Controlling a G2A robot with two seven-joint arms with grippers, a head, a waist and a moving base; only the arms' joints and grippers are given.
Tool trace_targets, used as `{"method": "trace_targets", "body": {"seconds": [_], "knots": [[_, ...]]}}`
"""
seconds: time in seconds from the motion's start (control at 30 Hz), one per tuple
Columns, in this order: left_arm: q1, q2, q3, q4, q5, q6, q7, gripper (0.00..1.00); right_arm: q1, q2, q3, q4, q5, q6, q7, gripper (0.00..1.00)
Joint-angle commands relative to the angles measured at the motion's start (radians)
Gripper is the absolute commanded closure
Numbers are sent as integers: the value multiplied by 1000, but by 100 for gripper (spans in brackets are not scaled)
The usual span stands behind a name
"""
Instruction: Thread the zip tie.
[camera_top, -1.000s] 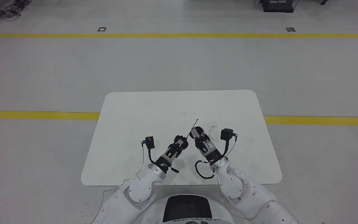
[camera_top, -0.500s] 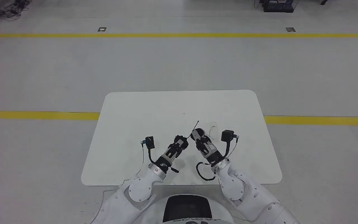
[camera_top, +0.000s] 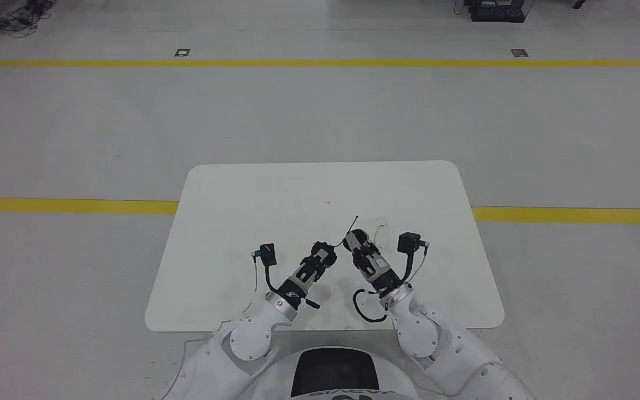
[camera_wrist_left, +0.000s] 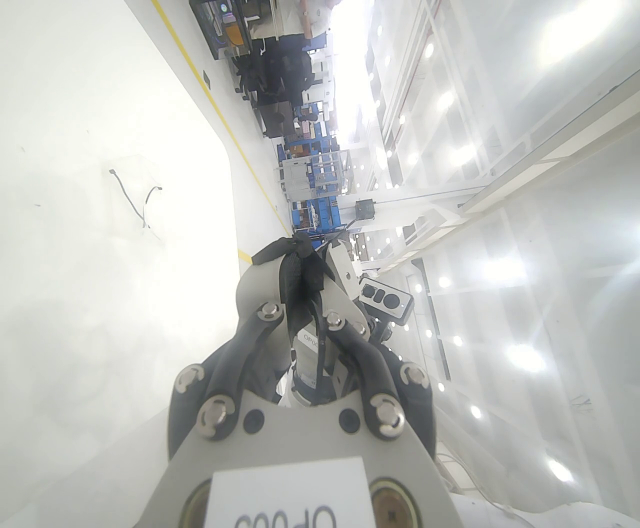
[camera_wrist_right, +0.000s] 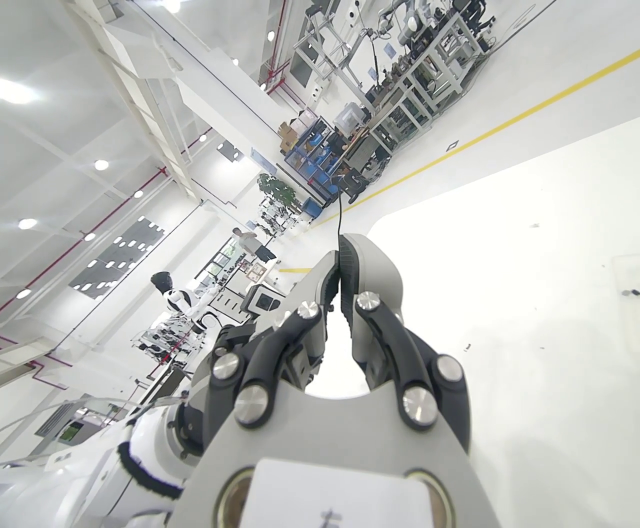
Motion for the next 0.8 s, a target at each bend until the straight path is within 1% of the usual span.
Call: {"method": "trace_targets", "body": {"seconds": [0.0, 0.23, 0.4, 0.77], "knots": [[0, 0, 0, 0, 0, 0, 0, 100, 2, -1, -2, -2, 0, 0, 1, 100], [0, 0, 0, 0, 0, 0, 0, 100, 14, -7, -13, 3, -3, 0, 17, 100], [0, 0, 0, 0, 0, 0, 0, 100, 22, -13, -13, 27, -9, 0, 15, 100], [0, 0, 0, 0, 0, 0, 0, 100, 9, -27, 8, 38, -22, 2, -9, 100]]}}
